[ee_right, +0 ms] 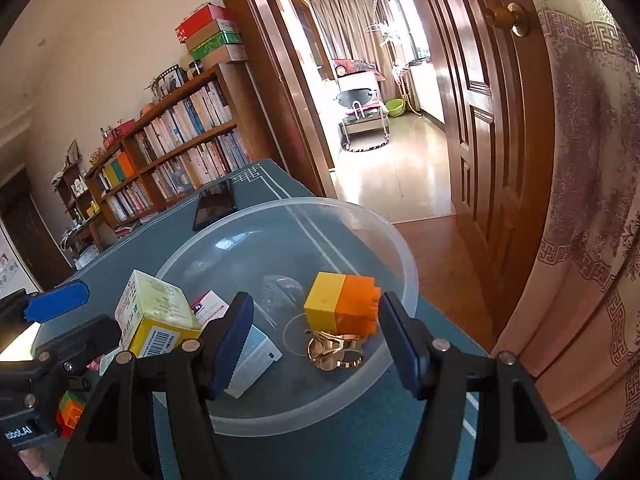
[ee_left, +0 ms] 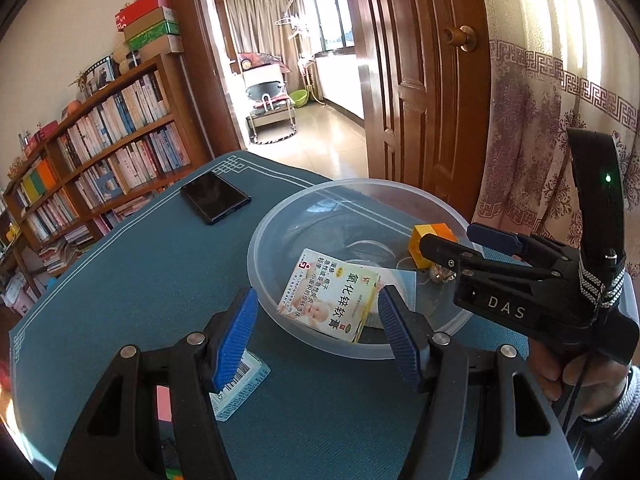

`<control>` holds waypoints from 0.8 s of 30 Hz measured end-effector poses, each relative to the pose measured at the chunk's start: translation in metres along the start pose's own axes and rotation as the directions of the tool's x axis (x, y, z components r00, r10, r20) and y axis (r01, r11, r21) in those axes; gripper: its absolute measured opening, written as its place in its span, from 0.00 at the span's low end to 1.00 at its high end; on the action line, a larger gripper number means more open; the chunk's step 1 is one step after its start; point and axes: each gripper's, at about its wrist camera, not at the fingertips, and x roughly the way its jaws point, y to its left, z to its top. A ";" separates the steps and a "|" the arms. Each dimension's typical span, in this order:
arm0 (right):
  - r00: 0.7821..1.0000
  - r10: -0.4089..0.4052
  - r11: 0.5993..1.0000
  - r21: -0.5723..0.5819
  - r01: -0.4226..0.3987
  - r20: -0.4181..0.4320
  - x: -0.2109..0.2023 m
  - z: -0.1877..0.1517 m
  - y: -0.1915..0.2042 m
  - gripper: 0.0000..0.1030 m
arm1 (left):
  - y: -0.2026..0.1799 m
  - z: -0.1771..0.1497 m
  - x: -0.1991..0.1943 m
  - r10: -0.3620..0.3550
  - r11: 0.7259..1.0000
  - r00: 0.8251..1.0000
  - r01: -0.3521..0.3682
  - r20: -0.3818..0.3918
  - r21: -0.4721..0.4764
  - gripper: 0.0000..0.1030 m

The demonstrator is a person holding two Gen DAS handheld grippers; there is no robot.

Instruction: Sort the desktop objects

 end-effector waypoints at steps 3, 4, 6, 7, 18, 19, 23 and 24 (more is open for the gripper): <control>1.000 0.000 1.000 0.000 0.000 0.000 0.000 0.000 0.000 0.67 | -0.004 -0.006 0.009 0.049 0.999 0.998 -0.049 -0.039 0.017 0.65; 1.000 0.001 1.000 0.002 -0.001 0.000 0.000 0.001 0.000 0.67 | -0.003 -0.008 0.013 0.066 0.998 0.996 -0.065 -0.053 0.016 0.65; 1.000 0.004 1.000 0.003 -0.004 0.000 -0.001 0.001 0.000 0.67 | -0.001 -0.010 0.020 0.101 0.995 0.992 -0.100 -0.073 0.019 0.65; 1.000 0.004 1.000 0.002 -0.004 -0.001 -0.001 0.000 0.000 0.67 | -0.001 -0.010 0.024 0.118 0.993 0.990 -0.117 -0.080 0.024 0.65; 1.000 0.003 1.000 0.000 -0.003 0.006 -0.004 0.000 -0.001 0.67 | 0.027 -0.004 0.063 0.185 0.958 0.976 -0.206 -0.118 -0.201 0.65; 1.000 0.003 1.000 0.002 -0.003 0.007 -0.003 0.000 -0.001 0.67 | 0.027 -0.004 0.060 0.181 0.956 0.978 -0.200 -0.107 -0.216 0.65; 1.000 0.003 1.000 0.002 -0.003 0.016 -0.005 0.000 -0.001 0.67 | 0.027 -0.003 0.045 0.206 0.948 0.976 -0.216 -0.065 -0.234 0.65; 1.000 0.003 1.000 -0.002 -0.003 0.020 -0.006 -0.001 0.000 0.67 | 0.027 -0.002 0.041 0.211 0.947 0.976 -0.219 -0.056 -0.235 0.65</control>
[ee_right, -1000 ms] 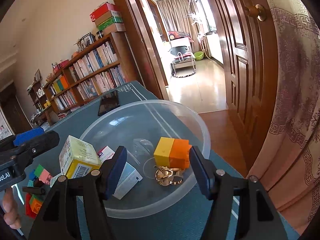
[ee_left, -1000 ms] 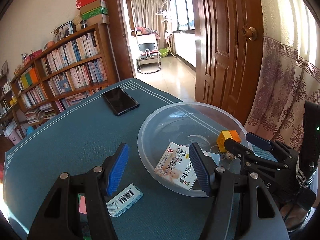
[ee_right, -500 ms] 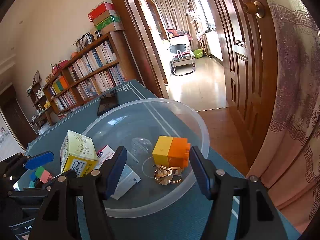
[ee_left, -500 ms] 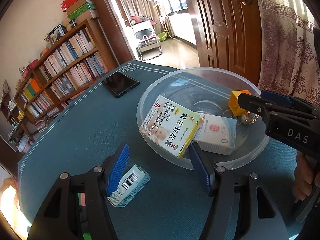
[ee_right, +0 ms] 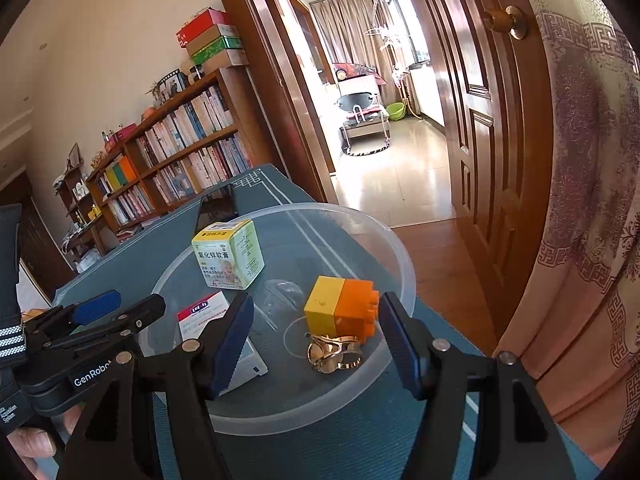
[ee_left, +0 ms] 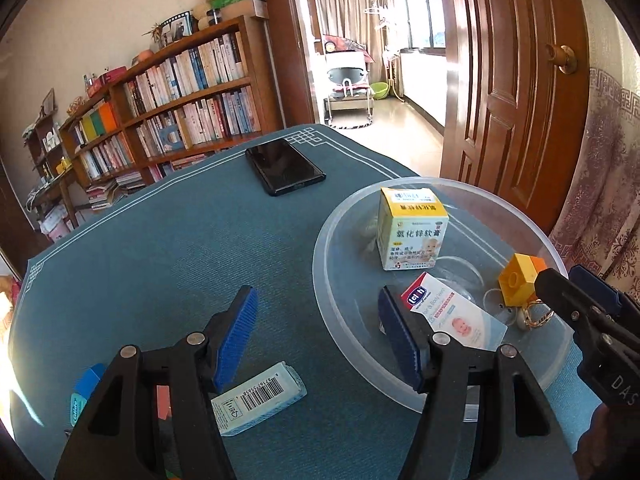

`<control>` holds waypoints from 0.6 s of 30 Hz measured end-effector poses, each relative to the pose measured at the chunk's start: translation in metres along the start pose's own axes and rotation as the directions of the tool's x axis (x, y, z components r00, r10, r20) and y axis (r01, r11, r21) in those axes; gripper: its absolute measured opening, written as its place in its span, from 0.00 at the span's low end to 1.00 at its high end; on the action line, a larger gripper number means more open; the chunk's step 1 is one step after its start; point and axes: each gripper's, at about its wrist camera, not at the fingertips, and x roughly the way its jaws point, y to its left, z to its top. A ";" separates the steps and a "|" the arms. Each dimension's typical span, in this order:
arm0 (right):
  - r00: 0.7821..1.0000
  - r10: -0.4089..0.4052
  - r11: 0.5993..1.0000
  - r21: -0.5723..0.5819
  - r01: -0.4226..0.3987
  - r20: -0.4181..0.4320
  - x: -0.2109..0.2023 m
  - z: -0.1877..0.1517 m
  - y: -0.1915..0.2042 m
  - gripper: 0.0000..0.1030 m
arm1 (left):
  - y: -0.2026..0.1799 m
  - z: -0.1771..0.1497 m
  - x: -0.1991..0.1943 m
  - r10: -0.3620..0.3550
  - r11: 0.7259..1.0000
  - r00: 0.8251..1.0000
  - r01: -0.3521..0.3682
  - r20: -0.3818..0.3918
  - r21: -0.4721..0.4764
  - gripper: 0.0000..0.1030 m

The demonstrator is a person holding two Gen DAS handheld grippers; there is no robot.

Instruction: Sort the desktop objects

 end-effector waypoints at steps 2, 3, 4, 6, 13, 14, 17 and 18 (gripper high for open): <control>1.000 -0.004 1.000 -0.013 0.004 0.007 -0.001 -0.001 0.002 0.67 | 0.005 0.001 -0.010 -0.002 1.000 1.000 0.002 0.016 -0.005 0.65; 1.000 -0.007 1.000 -0.021 0.008 0.010 -0.001 -0.001 0.004 0.67 | 0.007 0.002 -0.014 0.000 1.000 1.000 0.000 0.022 -0.011 0.65; 1.000 -0.008 1.000 -0.029 0.009 0.013 -0.001 -0.001 0.005 0.67 | 0.010 0.002 -0.018 0.004 1.000 1.000 -0.003 0.027 -0.019 0.65; 1.000 -0.009 0.999 -0.044 0.010 0.019 -0.002 -0.002 0.008 0.67 | 0.018 0.005 -0.025 0.015 0.999 1.000 -0.014 0.028 -0.039 0.65; 0.999 -0.023 0.995 -0.092 0.027 0.047 -0.003 -0.004 0.018 0.67 | 0.047 -0.006 -0.043 0.064 0.994 0.998 -0.062 0.018 -0.095 0.65; 0.999 -0.023 0.995 -0.097 0.027 0.048 -0.003 -0.004 0.019 0.67 | 0.053 -0.008 -0.045 0.075 0.992 0.997 -0.073 0.015 -0.107 0.65; 0.998 -0.017 0.993 -0.112 0.023 0.060 -0.006 -0.006 0.023 0.67 | 0.069 -0.019 -0.053 0.104 0.984 0.995 -0.102 0.005 -0.149 0.65; 0.998 -0.015 0.993 -0.118 0.022 0.063 -0.006 -0.007 0.024 0.67 | 0.075 -0.021 -0.054 0.116 0.980 0.993 -0.114 0.002 -0.165 0.65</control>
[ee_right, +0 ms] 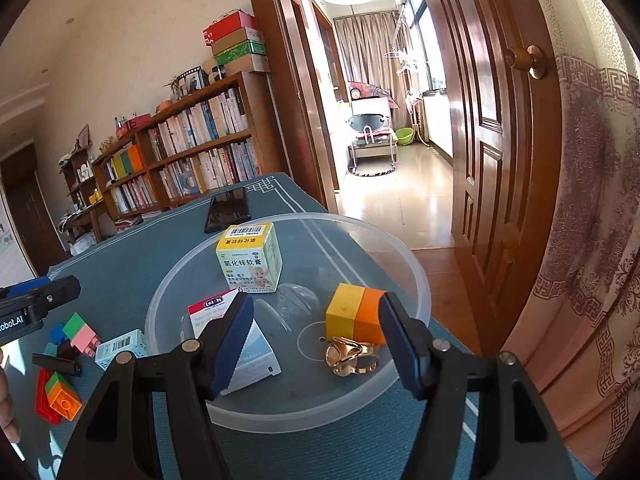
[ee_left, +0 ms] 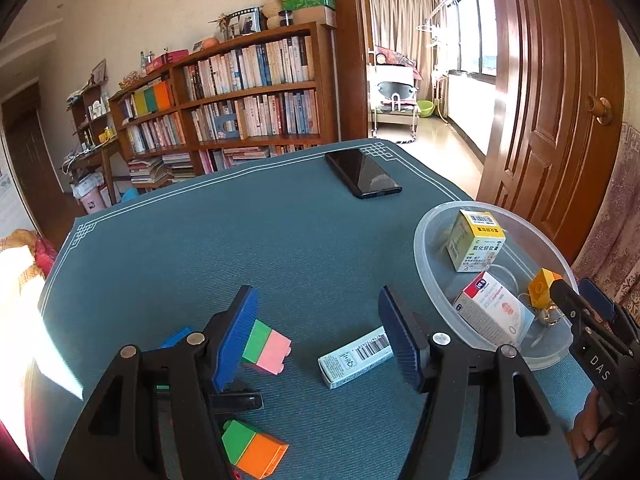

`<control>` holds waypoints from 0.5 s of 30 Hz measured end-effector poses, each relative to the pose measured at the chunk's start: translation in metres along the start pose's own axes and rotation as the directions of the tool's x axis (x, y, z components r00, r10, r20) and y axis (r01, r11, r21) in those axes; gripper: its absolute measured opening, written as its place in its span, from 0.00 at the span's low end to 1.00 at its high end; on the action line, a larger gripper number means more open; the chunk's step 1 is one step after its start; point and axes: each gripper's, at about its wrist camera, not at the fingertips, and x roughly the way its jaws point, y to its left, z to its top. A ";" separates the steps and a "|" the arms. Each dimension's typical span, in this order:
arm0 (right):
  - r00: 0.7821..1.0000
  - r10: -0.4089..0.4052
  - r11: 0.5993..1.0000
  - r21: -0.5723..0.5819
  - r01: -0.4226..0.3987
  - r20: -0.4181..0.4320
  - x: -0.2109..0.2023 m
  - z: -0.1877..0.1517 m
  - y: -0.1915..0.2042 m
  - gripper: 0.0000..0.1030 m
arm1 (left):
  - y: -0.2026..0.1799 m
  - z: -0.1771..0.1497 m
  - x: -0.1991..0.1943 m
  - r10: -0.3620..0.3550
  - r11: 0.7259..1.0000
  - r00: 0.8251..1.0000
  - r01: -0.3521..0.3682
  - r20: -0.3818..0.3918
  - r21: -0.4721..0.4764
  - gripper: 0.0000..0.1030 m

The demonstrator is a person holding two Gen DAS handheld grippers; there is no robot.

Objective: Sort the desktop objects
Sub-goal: 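Withdraw both grippers from the bowl toward the remaining blocks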

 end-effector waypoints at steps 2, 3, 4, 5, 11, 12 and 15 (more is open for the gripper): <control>1.000 0.004 1.000 -0.012 -0.004 0.004 -0.001 -0.001 0.003 0.67 | 0.013 -0.004 -0.001 0.020 0.999 1.000 -0.020 -0.005 -0.032 0.65; 1.000 0.006 1.000 -0.018 -0.006 0.006 -0.001 -0.001 0.004 0.67 | 0.020 -0.008 -0.002 0.031 0.998 0.999 -0.031 -0.009 -0.047 0.65; 1.000 0.009 1.000 -0.023 -0.009 0.008 -0.002 -0.001 0.006 0.67 | 0.026 -0.011 -0.002 0.042 0.997 0.999 -0.042 -0.012 -0.060 0.65; 1.000 0.012 1.000 -0.027 -0.011 0.010 -0.002 -0.001 0.007 0.67 | 0.032 -0.014 -0.003 0.051 0.996 0.999 -0.052 -0.017 -0.072 0.65; 1.000 0.021 0.999 -0.047 -0.020 0.003 0.000 -0.002 0.012 0.69 | 0.061 -0.031 -0.003 0.086 0.987 0.995 -0.091 -0.045 -0.133 0.65; 1.000 0.022 0.999 -0.048 -0.022 -0.001 0.001 -0.002 0.012 0.69 | 0.065 -0.033 -0.004 0.089 0.985 0.995 -0.095 -0.048 -0.142 0.65; 1.000 0.021 0.999 -0.044 -0.022 -0.006 0.002 -0.003 0.012 0.70 | 0.078 -0.038 -0.001 0.093 0.981 0.994 -0.103 -0.064 -0.165 0.65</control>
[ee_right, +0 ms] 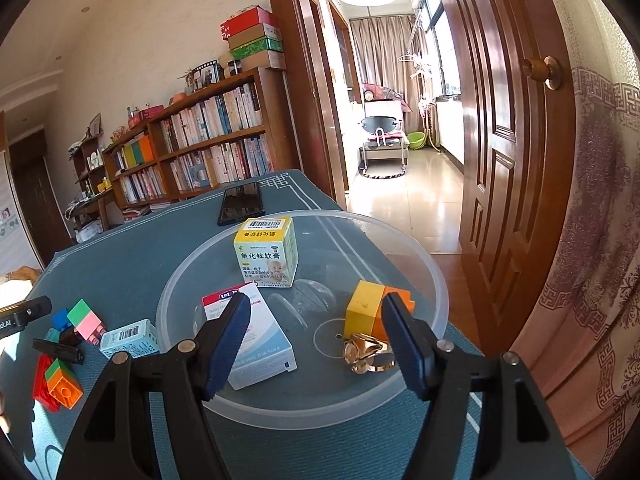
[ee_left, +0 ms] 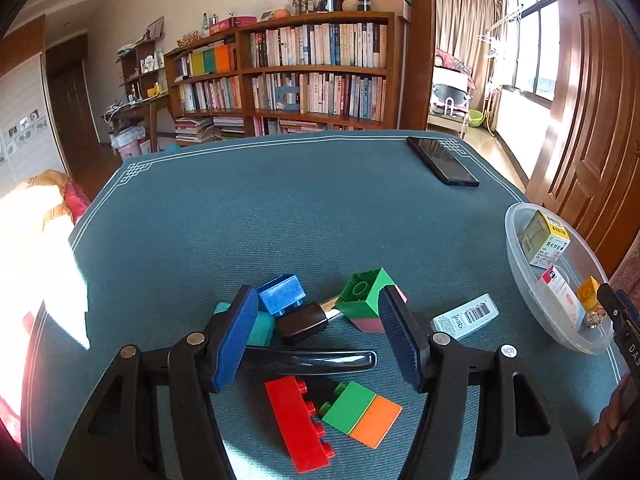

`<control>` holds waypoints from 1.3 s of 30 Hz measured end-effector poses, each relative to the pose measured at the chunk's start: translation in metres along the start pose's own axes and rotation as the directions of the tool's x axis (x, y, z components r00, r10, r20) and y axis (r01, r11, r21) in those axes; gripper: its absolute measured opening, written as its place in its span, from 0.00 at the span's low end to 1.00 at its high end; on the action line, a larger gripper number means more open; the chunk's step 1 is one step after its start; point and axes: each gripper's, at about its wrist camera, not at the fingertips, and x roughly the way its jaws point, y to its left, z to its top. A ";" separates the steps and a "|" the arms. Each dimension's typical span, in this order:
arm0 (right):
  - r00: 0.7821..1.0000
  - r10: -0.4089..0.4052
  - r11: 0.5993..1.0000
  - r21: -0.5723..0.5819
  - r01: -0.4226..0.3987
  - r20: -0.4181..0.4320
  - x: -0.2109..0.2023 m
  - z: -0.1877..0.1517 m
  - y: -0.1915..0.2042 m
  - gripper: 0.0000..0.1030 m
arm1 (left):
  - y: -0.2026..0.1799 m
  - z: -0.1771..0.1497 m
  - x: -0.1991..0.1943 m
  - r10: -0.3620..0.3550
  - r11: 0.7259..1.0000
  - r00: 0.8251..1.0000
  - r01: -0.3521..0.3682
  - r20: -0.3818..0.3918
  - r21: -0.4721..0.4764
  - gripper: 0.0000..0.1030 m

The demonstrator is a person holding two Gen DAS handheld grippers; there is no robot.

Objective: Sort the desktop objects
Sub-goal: 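Withdraw both grippers from the bowl toward the remaining blocks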

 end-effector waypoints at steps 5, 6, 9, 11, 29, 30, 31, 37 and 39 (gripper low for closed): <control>1.000 -0.002 1.000 0.011 0.002 -0.015 0.003 0.000 -0.002 0.71 | 0.016 -0.006 0.006 0.014 0.999 1.000 -0.015 -0.020 -0.031 0.65; 1.000 -0.003 1.000 0.012 0.003 -0.016 0.003 -0.001 -0.002 0.71 | 0.019 -0.007 0.007 0.018 0.999 1.000 -0.018 -0.024 -0.039 0.65; 1.000 -0.008 1.000 0.010 0.008 -0.015 0.002 -0.001 -0.001 0.71 | 0.030 -0.008 0.011 0.026 0.997 0.999 -0.028 -0.032 -0.070 0.65; 1.000 -0.007 1.000 0.005 0.007 -0.015 0.002 -0.002 -0.001 0.71 | 0.038 -0.008 0.014 0.029 0.995 0.999 -0.033 -0.036 -0.091 0.65; 0.998 0.036 0.999 -0.010 -0.037 -0.044 0.003 -0.004 0.010 0.73 | 0.070 -0.022 0.047 0.005 0.983 0.995 -0.023 -0.097 -0.182 0.65; 0.998 0.039 0.999 -0.016 -0.040 -0.048 0.003 -0.004 0.012 0.73 | 0.071 -0.022 0.048 0.002 0.982 0.995 -0.021 -0.099 -0.188 0.65; 0.998 0.044 0.999 -0.026 -0.045 -0.051 0.002 -0.004 0.016 0.73 | 0.073 -0.022 0.050 0.010 0.981 0.994 -0.030 -0.105 -0.192 0.65; 0.986 0.154 0.978 -0.133 -0.161 -0.061 -0.017 -0.007 0.063 0.75 | 0.079 -0.020 0.055 -0.013 0.979 0.992 -0.012 -0.123 -0.202 0.68; 0.975 0.208 0.963 -0.160 -0.218 -0.077 -0.022 -0.007 0.081 0.75 | 0.078 -0.018 0.056 -0.015 0.983 0.991 -0.009 -0.130 -0.185 0.68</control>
